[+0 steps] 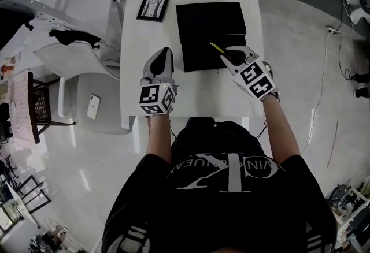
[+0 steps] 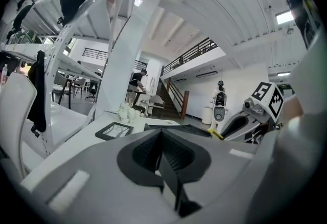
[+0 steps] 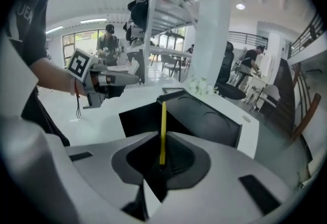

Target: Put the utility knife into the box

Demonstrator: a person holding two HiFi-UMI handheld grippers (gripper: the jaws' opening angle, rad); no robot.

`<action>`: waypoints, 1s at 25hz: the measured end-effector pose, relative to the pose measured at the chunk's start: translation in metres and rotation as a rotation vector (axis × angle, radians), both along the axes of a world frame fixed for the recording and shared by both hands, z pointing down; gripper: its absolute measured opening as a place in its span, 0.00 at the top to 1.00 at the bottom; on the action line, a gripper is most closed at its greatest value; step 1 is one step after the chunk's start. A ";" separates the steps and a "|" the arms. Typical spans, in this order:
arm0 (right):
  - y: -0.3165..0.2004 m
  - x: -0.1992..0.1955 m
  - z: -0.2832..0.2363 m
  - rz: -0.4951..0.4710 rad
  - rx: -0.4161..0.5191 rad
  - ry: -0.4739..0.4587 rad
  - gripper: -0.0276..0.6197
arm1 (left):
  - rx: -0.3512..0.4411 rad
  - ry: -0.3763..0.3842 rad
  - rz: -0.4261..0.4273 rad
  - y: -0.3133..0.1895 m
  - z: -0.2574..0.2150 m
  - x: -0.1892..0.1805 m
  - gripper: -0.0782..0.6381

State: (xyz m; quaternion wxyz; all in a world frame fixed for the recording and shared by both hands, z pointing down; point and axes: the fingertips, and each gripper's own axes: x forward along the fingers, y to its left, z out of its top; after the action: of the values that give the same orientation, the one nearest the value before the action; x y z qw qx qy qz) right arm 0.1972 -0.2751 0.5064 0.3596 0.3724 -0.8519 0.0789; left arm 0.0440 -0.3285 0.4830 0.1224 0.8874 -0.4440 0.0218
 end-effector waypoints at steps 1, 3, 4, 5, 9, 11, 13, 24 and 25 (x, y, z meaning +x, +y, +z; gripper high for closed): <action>-0.002 -0.003 0.005 -0.021 -0.024 0.021 0.88 | -0.002 0.000 0.000 0.001 0.000 -0.001 0.88; -0.003 -0.008 0.015 -0.063 -0.072 0.057 0.88 | -0.006 -0.006 0.001 0.005 0.001 -0.003 0.88; -0.004 -0.011 0.021 -0.084 -0.099 0.074 0.88 | -0.010 -0.009 0.000 0.007 0.002 -0.004 0.88; -0.004 -0.013 0.028 -0.106 -0.128 0.091 0.88 | -0.014 -0.010 -0.004 0.009 0.003 -0.006 0.88; -0.007 -0.017 0.051 -0.215 -0.221 0.184 0.88 | -0.032 0.006 -0.041 0.012 0.007 -0.013 0.88; -0.008 -0.018 0.060 -0.263 -0.239 0.230 0.88 | -0.036 0.007 -0.051 0.016 0.008 -0.016 0.88; -0.008 -0.020 0.068 -0.285 -0.258 0.241 0.88 | -0.040 0.008 -0.069 0.018 0.010 -0.022 0.88; -0.001 -0.040 0.085 -0.386 -0.355 0.178 0.88 | -0.065 0.024 -0.158 0.018 0.012 -0.035 0.88; 0.000 -0.039 0.087 -0.397 -0.358 0.181 0.88 | -0.068 0.026 -0.159 0.019 0.012 -0.033 0.88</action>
State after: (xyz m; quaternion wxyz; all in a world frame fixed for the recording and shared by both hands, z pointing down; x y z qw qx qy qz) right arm 0.1578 -0.2751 0.5938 0.5025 0.1342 -0.8452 0.1227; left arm 0.0112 -0.3095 0.4955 0.1593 0.8449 -0.5103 0.0156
